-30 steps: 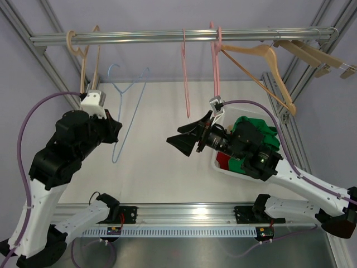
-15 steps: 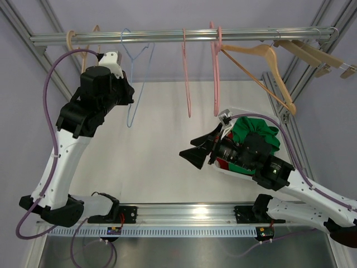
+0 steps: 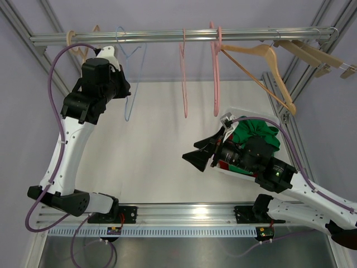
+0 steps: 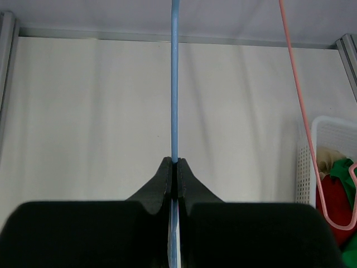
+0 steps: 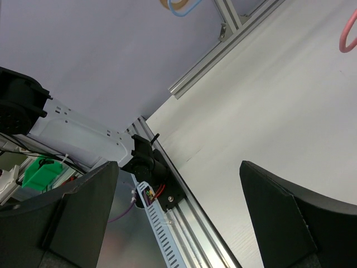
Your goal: Remove the t-shirt from the hanger
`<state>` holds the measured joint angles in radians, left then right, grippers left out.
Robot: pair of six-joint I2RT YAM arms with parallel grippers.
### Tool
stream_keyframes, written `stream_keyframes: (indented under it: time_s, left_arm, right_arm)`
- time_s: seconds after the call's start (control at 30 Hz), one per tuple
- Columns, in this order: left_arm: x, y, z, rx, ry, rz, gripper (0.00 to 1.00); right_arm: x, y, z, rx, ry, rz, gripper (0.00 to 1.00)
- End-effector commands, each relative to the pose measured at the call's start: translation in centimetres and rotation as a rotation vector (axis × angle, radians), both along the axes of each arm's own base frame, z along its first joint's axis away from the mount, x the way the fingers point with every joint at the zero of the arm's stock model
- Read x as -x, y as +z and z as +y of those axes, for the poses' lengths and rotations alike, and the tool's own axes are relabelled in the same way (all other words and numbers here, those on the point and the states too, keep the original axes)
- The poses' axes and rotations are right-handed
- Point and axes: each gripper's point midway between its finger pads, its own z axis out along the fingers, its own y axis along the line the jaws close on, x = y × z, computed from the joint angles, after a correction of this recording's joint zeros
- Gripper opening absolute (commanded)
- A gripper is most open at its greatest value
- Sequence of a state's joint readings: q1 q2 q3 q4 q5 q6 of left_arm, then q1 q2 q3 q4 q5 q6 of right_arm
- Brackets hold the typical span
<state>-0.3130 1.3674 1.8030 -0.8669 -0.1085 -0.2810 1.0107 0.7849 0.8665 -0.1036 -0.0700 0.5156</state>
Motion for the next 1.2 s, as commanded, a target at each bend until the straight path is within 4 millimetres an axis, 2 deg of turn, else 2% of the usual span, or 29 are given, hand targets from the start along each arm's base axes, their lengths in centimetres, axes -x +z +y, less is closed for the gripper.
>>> stream_keyframes:
  time_s: [0.0,0.1,0.13,0.27,0.47,0.57,0.6,0.63,0.7,0.73,0.93,1.03,1.13,1.17]
  left_arm:
    - [-0.7,1.2,-0.1,0.023,-0.008,-0.055,0.0]
    - [-0.5,0.7,-0.4,0.044,-0.022,-0.045,0.0]
    - [-0.7,-0.1,-0.5,0.043,-0.02,-0.036,0.0]
    - [0.0,-1.3,-0.1,0.038,-0.009,-0.027,0.0]
    - [0.6,-2.1,0.1,0.049,-0.003,-0.032,0.0]
    - [1.0,-2.2,0.2,0.052,-0.003,-0.038,0.14]
    - [1.0,-2.2,0.3,0.05,-0.002,-0.038,0.21]
    - [1.2,-2.0,0.4,0.052,-0.001,-0.046,0.38]
    - [1.4,-1.8,0.4,0.054,-0.003,-0.055,0.52]
    - [1.7,-1.5,0.5,0.058,-0.001,-0.068,0.63]
    - [3.6,0.5,1.3,0.081,0.014,-0.131,0.99]
    - [4.9,1.7,1.7,0.101,0.017,-0.172,0.99]
    - [7.2,2.9,2.3,0.127,0.012,-0.224,0.99]
    - [7.8,2.4,2.3,0.134,0.007,-0.219,0.99]
  right_arm:
    - [0.1,0.3,0.1,-0.003,0.007,-0.018,1.0]
    - [0.1,0.4,0.1,-0.005,0.002,-0.018,1.0]
    - [0.0,0.2,0.1,0.0,0.001,-0.017,0.99]
    - [-0.1,0.2,0.1,0.0,-0.005,-0.015,0.99]
    - [-0.2,0.0,0.4,0.005,-0.005,-0.01,0.99]
    - [-0.4,0.0,0.4,0.006,-0.01,-0.008,0.99]
    - [-0.4,-0.1,0.4,0.007,-0.008,-0.007,1.0]
    - [-0.4,-0.1,0.5,0.007,-0.008,-0.007,1.0]
    - [-0.4,-0.1,0.5,0.006,-0.01,-0.006,0.99]
    - [-0.4,-0.1,0.5,0.006,-0.01,-0.006,0.99]
    - [-0.6,0.4,0.3,0.003,-0.023,-0.015,0.99]
    - [-0.7,1.2,0.0,-0.002,-0.039,-0.031,0.99]
    - [-0.5,2.5,-1.2,0.0,-0.057,-0.062,0.99]
    - [-0.7,3.0,-1.9,-0.001,-0.088,-0.074,0.99]
